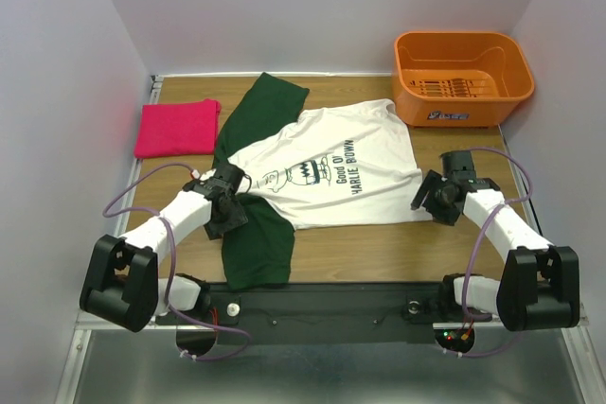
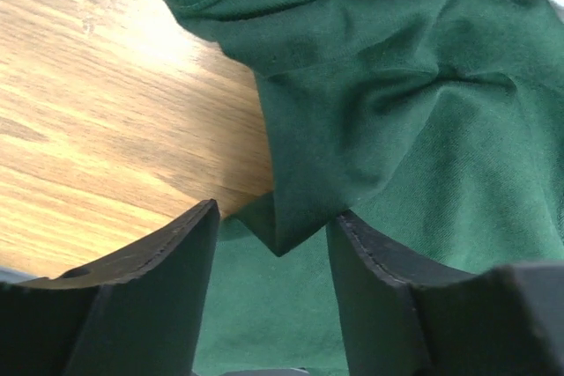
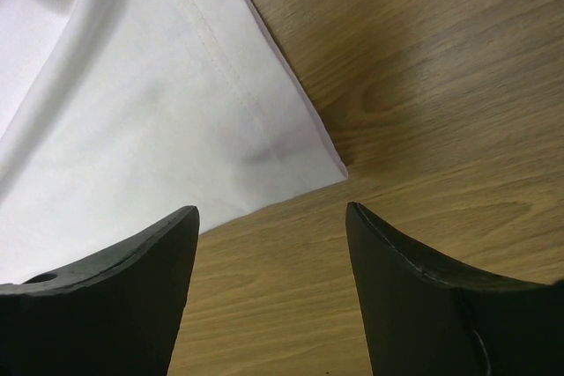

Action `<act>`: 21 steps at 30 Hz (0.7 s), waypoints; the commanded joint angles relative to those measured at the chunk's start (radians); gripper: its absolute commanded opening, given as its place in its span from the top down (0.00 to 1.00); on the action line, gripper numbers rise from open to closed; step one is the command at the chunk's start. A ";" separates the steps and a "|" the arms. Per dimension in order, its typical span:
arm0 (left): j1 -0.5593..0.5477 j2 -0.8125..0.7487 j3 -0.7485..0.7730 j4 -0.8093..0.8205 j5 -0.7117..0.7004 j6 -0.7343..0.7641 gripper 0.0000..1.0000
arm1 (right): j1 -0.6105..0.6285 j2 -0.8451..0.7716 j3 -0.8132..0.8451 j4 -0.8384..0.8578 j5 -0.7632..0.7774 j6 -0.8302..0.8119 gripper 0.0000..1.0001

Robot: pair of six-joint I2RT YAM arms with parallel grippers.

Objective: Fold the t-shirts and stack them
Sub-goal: Flatten the tshirt out

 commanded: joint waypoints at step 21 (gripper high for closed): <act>-0.018 0.018 0.003 0.079 0.033 0.062 0.54 | -0.008 0.083 -0.071 0.110 0.038 0.134 0.30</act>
